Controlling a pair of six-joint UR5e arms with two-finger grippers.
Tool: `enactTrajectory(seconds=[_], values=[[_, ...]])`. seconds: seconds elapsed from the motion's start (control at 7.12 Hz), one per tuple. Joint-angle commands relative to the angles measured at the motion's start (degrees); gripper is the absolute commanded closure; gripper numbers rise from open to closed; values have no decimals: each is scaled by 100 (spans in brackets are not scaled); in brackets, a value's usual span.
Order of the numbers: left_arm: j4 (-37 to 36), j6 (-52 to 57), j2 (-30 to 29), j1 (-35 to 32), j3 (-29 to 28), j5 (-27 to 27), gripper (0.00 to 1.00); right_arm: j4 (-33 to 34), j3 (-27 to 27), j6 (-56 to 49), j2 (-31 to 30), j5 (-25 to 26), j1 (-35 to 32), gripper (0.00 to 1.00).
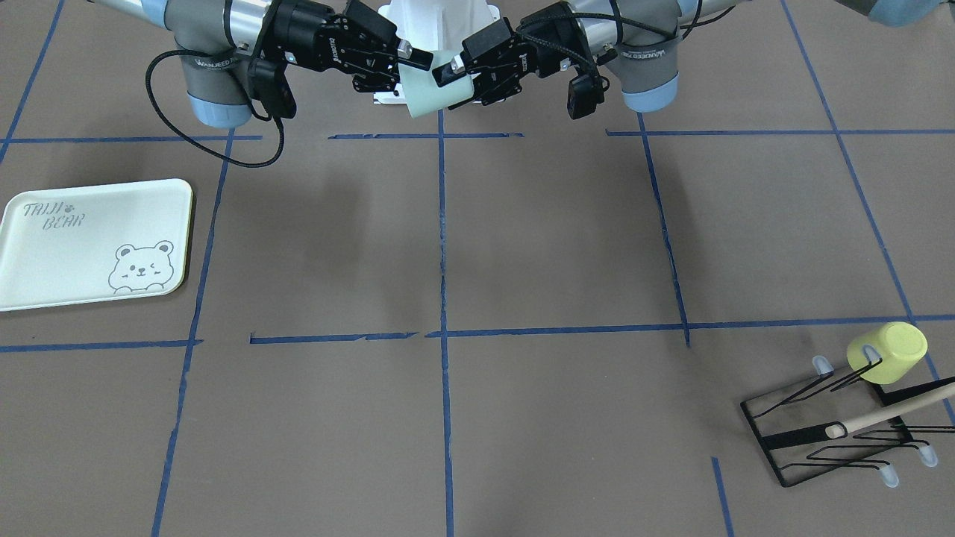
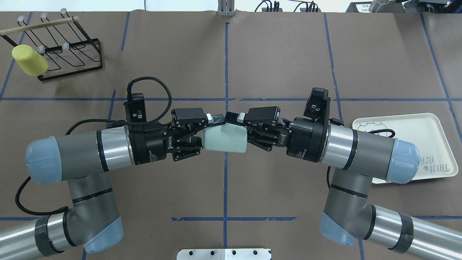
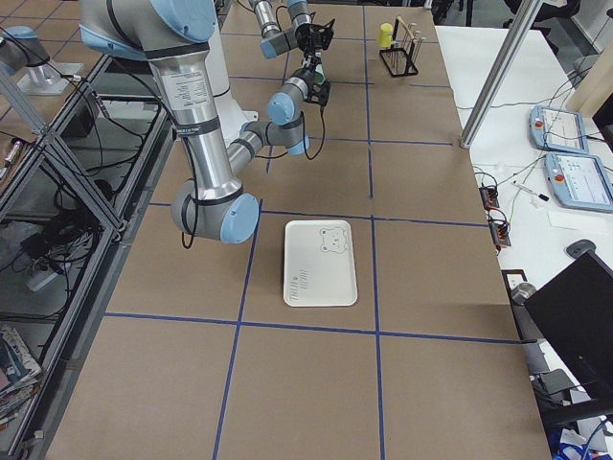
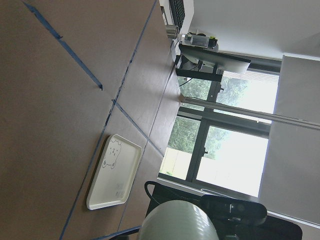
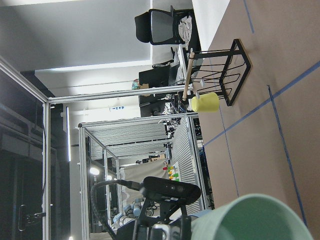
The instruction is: Left arm grabs green cup and hands to right arm on tray
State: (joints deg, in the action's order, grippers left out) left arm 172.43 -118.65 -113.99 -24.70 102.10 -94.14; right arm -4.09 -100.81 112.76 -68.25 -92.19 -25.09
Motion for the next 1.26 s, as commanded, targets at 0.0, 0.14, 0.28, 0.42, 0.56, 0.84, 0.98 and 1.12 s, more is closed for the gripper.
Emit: enactTrajectory(seconds=[0.0,0.14,0.28,0.42,0.56,0.84,0.98,1.12], values=[[1,0,-1,1,12,-8,41,-5,0,0,-4,-1,4,65],[1,-9,-1,-8,29,-8,38,-5,0,9,-4,-1,4,81],[1,-9,-1,-8,21,-17,6,-13,0,-17,-21,-1,13,99],[-8,-166,-9,-25,3,-34,0,-22,0,-26,-21,-9,13,100],[-8,-393,-9,-69,3,-34,0,-31,-8,-26,-21,-18,13,100],[-16,-404,-9,-122,-32,-34,0,-40,-43,-18,-13,-18,13,100],[-25,-413,-9,-209,-67,-26,0,-40,-61,-17,-21,-18,13,100],[-51,-535,-35,-410,-84,-26,0,-40,-70,-17,-39,-27,13,100]])
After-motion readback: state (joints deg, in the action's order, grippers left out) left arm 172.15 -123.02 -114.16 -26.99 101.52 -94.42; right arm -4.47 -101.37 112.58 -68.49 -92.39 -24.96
